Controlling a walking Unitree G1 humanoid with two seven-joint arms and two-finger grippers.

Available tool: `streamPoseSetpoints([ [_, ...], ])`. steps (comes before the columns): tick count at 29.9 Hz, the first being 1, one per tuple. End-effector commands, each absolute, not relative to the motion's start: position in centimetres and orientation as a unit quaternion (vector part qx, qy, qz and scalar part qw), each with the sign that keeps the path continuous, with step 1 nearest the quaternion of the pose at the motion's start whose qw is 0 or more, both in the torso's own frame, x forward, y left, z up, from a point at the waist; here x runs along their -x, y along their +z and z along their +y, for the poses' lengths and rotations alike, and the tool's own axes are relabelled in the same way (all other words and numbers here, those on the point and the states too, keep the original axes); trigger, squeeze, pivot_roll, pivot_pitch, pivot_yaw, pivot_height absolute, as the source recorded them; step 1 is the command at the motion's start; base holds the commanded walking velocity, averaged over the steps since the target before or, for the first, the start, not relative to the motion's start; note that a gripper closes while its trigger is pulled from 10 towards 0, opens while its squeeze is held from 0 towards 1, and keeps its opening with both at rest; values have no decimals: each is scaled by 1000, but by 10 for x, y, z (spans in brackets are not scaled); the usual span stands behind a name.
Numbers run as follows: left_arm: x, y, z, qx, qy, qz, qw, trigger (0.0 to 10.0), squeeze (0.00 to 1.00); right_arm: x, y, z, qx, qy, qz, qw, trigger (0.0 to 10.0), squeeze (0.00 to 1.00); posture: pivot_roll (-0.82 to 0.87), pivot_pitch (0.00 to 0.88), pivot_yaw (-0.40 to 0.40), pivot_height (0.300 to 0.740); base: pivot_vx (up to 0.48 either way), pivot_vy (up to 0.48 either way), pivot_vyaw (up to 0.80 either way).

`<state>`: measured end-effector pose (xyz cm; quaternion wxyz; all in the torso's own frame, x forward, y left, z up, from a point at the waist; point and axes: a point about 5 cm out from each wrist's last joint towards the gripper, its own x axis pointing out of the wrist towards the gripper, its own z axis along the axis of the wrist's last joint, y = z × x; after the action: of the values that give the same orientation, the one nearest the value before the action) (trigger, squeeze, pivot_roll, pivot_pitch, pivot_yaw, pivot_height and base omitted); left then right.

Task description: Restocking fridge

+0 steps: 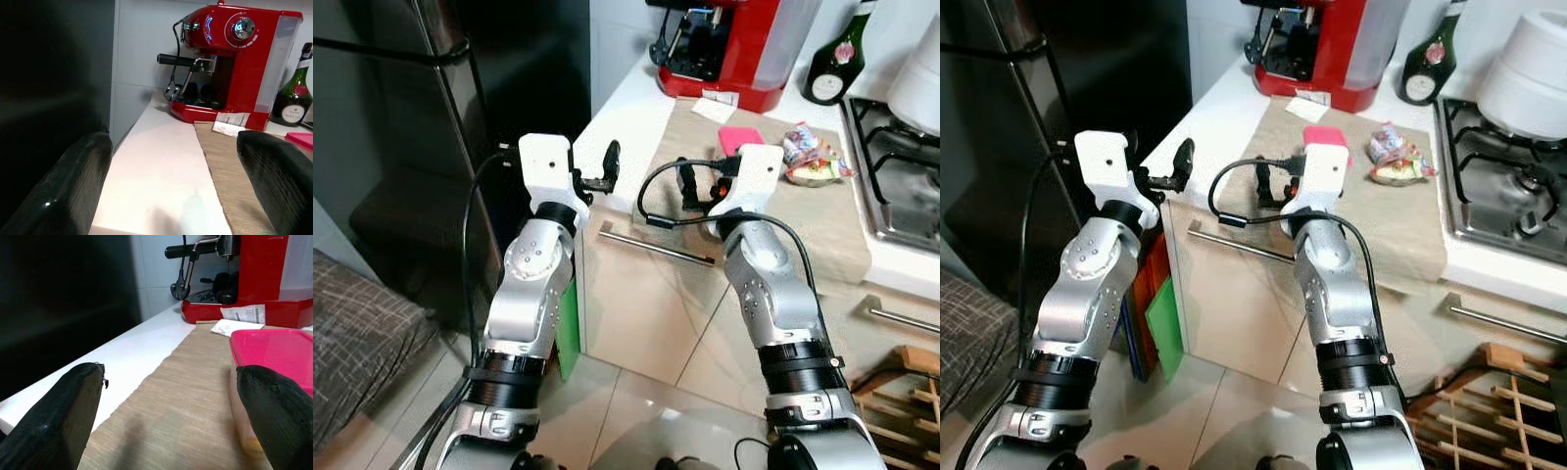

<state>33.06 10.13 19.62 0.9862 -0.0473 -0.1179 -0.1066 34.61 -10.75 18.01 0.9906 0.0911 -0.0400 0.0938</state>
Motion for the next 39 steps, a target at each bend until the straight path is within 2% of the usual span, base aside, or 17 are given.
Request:
streamPoseSetpoints([
  [1,-328,197,101,50,-109,-118,986,10000,0,-345,184,-118,-79,76,-45,993,10000,0,25,0,-42,740,0,0,0],
  [5,-328,197,101,50,-110,-118,986,10000,0,-344,193,-127,-55,58,-74,994,10000,0,25,0,-43,740,0,0,0],
  [8,-328,197,101,50,-109,-117,986,10000,0,-335,226,-143,-31,34,-163,985,10000,0,21,0,-41,740,0,0,0],
  [13,-328,197,100,51,-111,-116,986,10000,0,-332,235,-151,-33,21,-183,982,10000,0,16,0,-38,740,0,0,0],
  [19,-329,197,97,52,-116,-116,985,10000,0,-343,213,-159,-75,19,-111,991,10000,0,14,0,-34,740,0,0,0],
  [22,-329,197,98,52,-117,-116,985,10000,0,-350,192,-153,-105,55,-44,992,10000,0,17,0,-29,740,0,0,0],
  [30,-327,197,99,45,-115,-115,986,10000,0,-354,187,-149,-61,53,-33,996,10000,0,30,0,-38,740,0,0,0],
  [39,-326,196,101,45,-117,-113,986,10000,0,-359,176,-150,-56,15,-1,998,10000,0,41,0,-32,740,0,0,0],
])
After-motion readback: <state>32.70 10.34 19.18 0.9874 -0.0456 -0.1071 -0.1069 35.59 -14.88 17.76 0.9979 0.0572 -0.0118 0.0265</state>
